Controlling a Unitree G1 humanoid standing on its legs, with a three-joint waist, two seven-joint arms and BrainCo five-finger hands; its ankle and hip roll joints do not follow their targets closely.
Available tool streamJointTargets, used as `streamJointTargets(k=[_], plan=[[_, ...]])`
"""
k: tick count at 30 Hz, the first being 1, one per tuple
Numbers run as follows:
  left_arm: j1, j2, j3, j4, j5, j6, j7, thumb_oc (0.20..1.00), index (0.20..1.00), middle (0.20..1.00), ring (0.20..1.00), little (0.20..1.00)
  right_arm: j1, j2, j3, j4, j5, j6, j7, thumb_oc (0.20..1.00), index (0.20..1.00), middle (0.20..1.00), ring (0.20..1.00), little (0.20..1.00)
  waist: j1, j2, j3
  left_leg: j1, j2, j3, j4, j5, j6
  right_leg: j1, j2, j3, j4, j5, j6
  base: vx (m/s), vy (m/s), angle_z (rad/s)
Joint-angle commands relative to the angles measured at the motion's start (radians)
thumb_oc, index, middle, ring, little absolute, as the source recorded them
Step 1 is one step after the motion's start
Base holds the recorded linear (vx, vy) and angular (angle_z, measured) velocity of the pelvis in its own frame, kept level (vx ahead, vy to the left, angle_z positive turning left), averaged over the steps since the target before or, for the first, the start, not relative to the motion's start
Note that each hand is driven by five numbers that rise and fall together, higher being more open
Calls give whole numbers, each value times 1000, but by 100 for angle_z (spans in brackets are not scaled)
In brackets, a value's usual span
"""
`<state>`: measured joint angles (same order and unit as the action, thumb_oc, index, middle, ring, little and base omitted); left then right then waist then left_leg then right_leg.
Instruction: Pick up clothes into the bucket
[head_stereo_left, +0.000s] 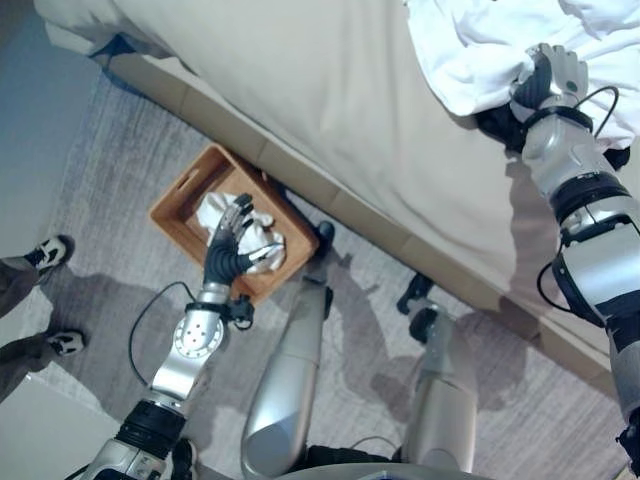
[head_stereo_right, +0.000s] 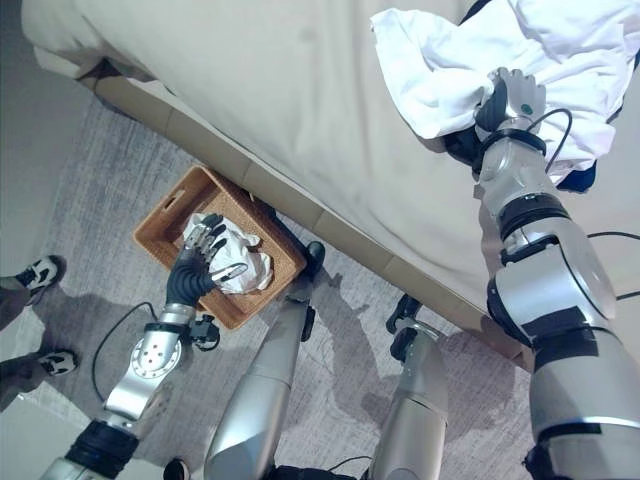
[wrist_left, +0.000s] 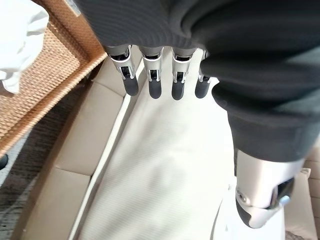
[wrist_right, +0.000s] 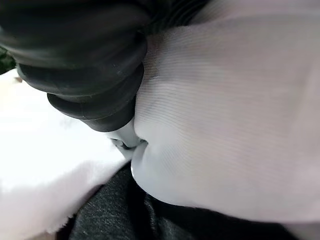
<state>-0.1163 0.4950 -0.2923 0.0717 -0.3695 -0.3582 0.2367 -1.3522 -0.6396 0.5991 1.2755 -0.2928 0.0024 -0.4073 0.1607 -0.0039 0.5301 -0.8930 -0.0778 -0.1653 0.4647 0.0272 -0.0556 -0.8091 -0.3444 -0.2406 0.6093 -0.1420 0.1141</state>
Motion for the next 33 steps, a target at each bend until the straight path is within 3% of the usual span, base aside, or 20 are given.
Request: streamJointTargets(k=[1,4,5,8,11,15,24,33], plan=[[11,-28,23,-13,-6,-32,15,1000,1000,1000,1000,1000,53,-29,-51,-101,123,-64,-18,200,200,200,200,200,-18,21,-10,54,28,76,-14,-51,34,78,13,14,-53,66,36,5,-31,-1],[14,-31,30,3,-10,-32,14,1000,1000,1000,1000,1000,103,-31,-85,-198,158,-86,-18,200,200,200,200,200,-28,5,-10,84,34,78,-18,-54,33,109,19,13,-65,71,37,-22,-14,-5],[15,-29,37,14,-9,-32,11,1000,1000,1000,1000,1000,134,-40,-101,-269,173,-100,-10,200,200,200,200,200,-34,-3,-10,90,40,81,-37,-19,38,122,21,3,-93,104,26,-62,-16,-10],[23,-37,57,51,-1,-29,3,1000,1000,1000,1000,1000,292,-32,-190,-489,261,-163,13,200,200,200,200,200,-61,-38,-10,171,57,85,-54,-23,35,214,31,-3,-137,117,28,-1,-36,-9],[31,-35,66,70,-8,-31,-7,1000,1000,1000,1000,1000,375,-32,-228,-577,290,-187,34,200,200,200,200,200,-68,-52,-10,223,65,86,-74,-22,34,265,38,-3,-168,126,30,35,-40,-12],[46,-28,101,106,-23,-32,-46,1000,1000,1000,1000,1000,543,-51,-291,-748,389,-247,135,200,200,200,200,200,-87,-84,-44,325,83,89,-133,-13,30,377,47,-14,-251,145,36,63,-55,-16],[70,-27,148,122,-50,-30,-114,1000,1000,1000,1000,1000,765,-99,-396,-973,625,-301,317,200,200,200,200,200,-101,-109,-138,460,103,82,-204,-11,24,525,53,-40,-351,163,47,78,-39,-2],[98,-41,164,120,-59,-24,-155,1000,1000,1000,1000,1000,844,-86,-500,-1060,789,-328,369,200,200,200,200,200,-115,-126,-222,548,113,86,-255,-13,23,618,65,-48,-423,176,58,73,-22,1]])
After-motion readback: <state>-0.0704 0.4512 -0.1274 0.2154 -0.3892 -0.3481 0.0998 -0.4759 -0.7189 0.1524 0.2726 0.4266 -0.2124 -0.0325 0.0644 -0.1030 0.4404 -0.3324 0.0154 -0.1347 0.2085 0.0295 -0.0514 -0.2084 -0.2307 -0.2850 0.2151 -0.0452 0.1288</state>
